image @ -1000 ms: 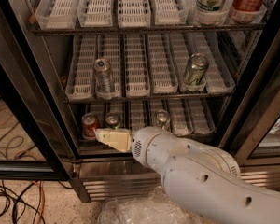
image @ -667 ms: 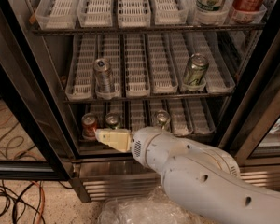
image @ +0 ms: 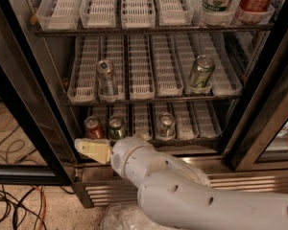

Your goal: Pick coke can from bottom shelf of fridge

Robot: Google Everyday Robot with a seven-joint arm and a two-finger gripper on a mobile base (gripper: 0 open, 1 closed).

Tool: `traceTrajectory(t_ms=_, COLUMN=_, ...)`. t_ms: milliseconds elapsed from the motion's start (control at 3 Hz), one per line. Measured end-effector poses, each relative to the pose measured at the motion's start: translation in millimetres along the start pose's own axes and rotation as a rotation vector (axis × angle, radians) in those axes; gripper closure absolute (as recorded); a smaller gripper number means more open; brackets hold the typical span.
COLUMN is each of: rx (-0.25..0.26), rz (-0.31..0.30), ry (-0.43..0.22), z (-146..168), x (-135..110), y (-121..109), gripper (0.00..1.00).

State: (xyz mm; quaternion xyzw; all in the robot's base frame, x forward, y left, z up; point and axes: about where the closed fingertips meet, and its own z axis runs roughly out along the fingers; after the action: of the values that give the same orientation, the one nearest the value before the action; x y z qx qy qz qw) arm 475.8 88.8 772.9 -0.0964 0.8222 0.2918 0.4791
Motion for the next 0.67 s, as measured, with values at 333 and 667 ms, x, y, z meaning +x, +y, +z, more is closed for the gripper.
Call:
traceTrajectory(t_ms=333, rx=-0.028, rz=-0.063, ry=-0.038, z=25.2, x=18.7, y=34.0, gripper=0.0)
traceTrajectory(t_ms=667, rx=-0.037, rz=-0.109, ry=-0.063, z=60.6, x=33.3, y=71.3, gripper=0.0)
